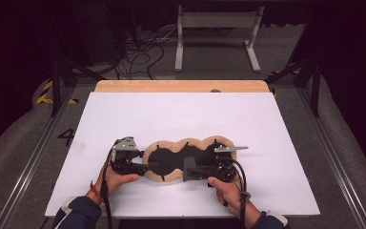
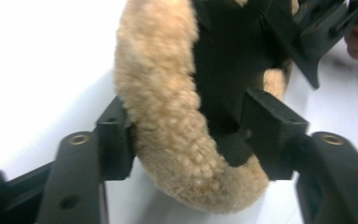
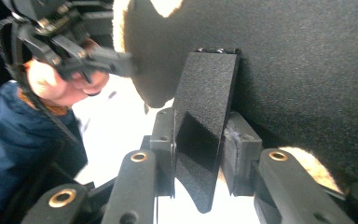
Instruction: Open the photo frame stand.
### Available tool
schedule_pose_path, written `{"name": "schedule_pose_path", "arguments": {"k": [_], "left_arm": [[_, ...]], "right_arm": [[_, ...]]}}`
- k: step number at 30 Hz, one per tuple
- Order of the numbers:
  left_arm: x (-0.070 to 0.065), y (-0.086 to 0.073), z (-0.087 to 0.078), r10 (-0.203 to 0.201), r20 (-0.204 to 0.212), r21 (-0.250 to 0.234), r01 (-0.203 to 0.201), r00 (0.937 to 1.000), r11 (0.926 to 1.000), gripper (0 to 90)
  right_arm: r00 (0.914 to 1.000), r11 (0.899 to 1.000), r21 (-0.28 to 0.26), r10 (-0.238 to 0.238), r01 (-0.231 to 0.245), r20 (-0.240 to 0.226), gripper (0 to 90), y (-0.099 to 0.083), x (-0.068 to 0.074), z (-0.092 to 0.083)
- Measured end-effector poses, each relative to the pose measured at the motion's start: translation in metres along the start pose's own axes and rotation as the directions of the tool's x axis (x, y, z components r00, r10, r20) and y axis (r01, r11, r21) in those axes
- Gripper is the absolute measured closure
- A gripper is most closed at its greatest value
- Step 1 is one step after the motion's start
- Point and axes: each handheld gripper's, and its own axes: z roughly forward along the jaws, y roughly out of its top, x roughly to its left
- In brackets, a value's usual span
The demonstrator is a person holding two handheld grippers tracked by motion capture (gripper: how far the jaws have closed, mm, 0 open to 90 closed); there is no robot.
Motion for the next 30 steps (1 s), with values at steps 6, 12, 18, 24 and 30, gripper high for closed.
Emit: {"name": "schedule_pose_path", "arguments": {"k": [6,12,18,24,30], "left_arm": [[-0.005,0.001,-0.004,0.031,-0.025,-0.019,-0.031,0.9992,0.9993,49.2],[-0.011,0.001,-0.008,0.061,-0.026,-0.029,-0.062,0.9978,0.9977,53.1],[-0.014,0.0,-0.011,0.082,-0.029,-0.026,-0.083,0.9962,0.9962,54.3],[-0.019,-0.001,-0.013,0.116,-0.043,-0.024,-0.117,0.9923,0.9928,55.3],[-0.023,-0.001,-0.014,0.138,-0.055,-0.021,-0.139,0.9889,0.9901,55.7]], "right_arm": [[0.9963,0.997,-0.002,-0.078,0.078,0.037,70.1,0.0,0.002,0.0],[0.9837,0.987,0.021,-0.161,0.159,0.081,69.0,-0.002,0.009,-0.003],[0.9612,0.974,0.008,-0.224,0.226,0.161,60.0,-0.003,0.015,-0.019],[0.8803,0.926,0.031,-0.367,0.375,0.3,66.4,-0.005,0.031,-0.055],[0.8136,0.9,-0.015,-0.386,0.435,0.435,67.6,-0.008,0.034,-0.09]]}}
